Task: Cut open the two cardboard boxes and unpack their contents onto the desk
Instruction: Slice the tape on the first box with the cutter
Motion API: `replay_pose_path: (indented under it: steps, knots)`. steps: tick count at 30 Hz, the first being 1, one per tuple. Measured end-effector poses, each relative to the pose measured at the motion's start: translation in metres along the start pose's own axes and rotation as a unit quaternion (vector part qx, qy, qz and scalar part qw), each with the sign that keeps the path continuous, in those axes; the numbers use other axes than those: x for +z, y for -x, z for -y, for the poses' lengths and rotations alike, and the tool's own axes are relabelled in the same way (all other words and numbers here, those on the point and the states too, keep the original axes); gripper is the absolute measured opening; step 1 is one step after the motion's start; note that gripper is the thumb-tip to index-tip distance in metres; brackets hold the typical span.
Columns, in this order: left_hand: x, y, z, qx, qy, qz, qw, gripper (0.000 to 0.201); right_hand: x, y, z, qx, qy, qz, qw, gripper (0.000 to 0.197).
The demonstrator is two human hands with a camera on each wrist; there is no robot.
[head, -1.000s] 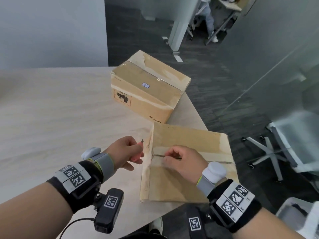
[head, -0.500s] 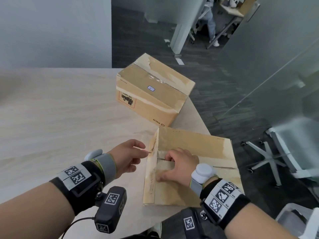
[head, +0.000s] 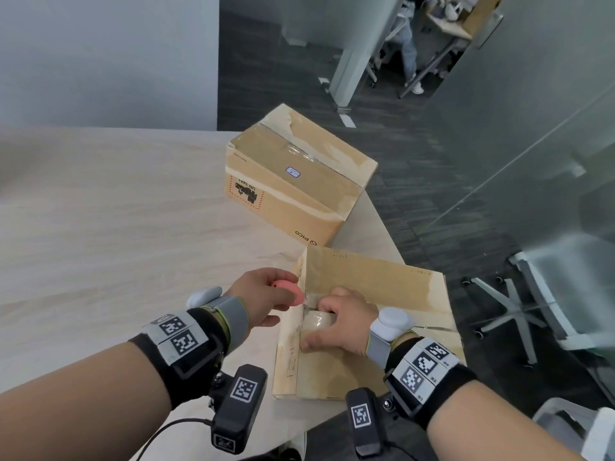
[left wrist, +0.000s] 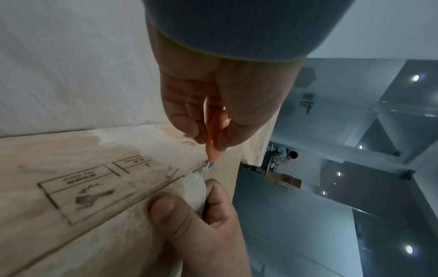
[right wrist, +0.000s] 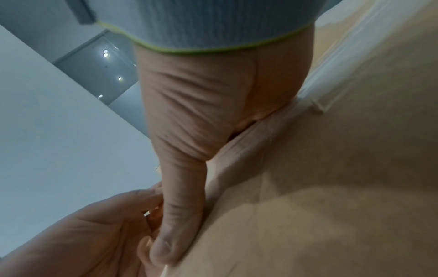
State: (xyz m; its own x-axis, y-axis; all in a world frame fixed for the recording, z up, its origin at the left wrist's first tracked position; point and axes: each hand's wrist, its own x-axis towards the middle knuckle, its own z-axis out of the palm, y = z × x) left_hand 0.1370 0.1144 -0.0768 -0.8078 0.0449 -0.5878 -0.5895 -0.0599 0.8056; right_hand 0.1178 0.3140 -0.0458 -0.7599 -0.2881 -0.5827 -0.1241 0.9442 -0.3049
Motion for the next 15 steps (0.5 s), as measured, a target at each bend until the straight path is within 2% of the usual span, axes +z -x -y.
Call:
replay_pose_path:
  steps: [9, 15]
  knots:
    - [0.012, 0.006, -0.01, 0.046, -0.122, -0.015, 0.991, 0.025, 0.003, 0.0, -0.003, -0.005, 0.003, -0.013, 1.0, 0.06]
    - [0.015, 0.009, -0.017, 0.047, -0.178, -0.008, 0.983, 0.021, 0.005, -0.001, -0.005, -0.007, -0.001, -0.016, 1.0, 0.058]
